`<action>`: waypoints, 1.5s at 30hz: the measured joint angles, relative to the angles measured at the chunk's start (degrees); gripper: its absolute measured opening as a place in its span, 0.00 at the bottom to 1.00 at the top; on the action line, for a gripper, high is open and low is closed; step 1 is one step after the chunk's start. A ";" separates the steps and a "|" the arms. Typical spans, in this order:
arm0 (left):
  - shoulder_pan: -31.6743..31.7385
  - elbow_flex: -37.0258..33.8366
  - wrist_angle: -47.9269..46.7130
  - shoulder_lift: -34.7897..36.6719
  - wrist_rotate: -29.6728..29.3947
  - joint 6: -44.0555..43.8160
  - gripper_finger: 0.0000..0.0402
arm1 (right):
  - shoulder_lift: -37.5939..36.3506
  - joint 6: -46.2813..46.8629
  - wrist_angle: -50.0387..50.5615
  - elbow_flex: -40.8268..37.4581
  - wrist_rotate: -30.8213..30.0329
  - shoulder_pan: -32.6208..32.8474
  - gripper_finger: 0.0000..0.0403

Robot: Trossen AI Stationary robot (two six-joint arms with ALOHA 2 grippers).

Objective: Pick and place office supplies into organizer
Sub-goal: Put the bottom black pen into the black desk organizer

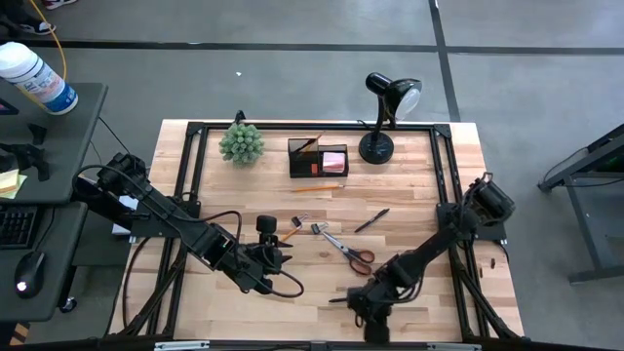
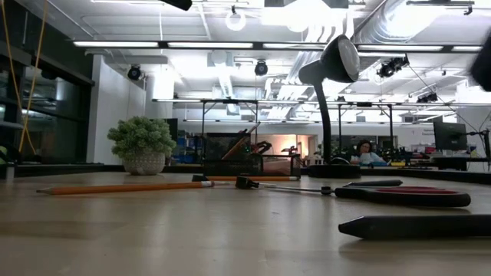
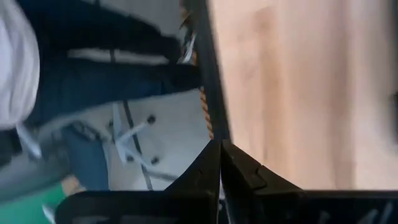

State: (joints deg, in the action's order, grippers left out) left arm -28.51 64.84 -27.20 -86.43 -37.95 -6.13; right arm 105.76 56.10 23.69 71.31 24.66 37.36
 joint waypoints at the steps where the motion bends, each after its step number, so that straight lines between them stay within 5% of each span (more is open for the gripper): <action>1: -0.02 -0.01 0.00 0.00 -0.01 0.39 0.29 | -0.11 -0.44 0.03 0.00 0.54 0.82 0.02; 5: 0.00 -0.01 -0.02 0.00 0.01 1.63 0.29 | -0.36 1.16 1.14 0.42 0.12 5.26 0.01; 9: 0.00 -0.01 0.01 0.00 -0.01 1.72 0.29 | -0.34 4.62 4.08 4.13 -6.85 10.48 0.00; 17: 0.00 -0.01 0.02 0.00 -0.47 2.09 0.29 | 3.30 0.02 27.12 15.59 -17.92 14.31 0.00; 23: 0.01 -0.01 0.13 0.00 -1.70 2.66 0.29 | 5.54 -11.08 27.01 14.62 -19.00 10.16 0.04; 30: 0.00 -0.01 0.11 0.00 -1.73 1.33 0.29 | 5.67 -20.50 24.74 11.32 -22.16 4.18 0.23; 38: 0.00 -0.01 0.08 0.00 -1.55 1.12 0.29 | 5.65 -21.62 22.09 6.03 -27.23 2.02 0.39; 45: 0.00 -0.01 0.04 0.00 -1.61 1.13 0.29 | 5.65 -19.83 18.19 2.70 -24.66 1.91 0.38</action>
State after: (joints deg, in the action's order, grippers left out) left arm -28.51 64.84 -27.16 -86.43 -39.56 -4.99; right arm 111.42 36.27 41.87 74.01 0.00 39.27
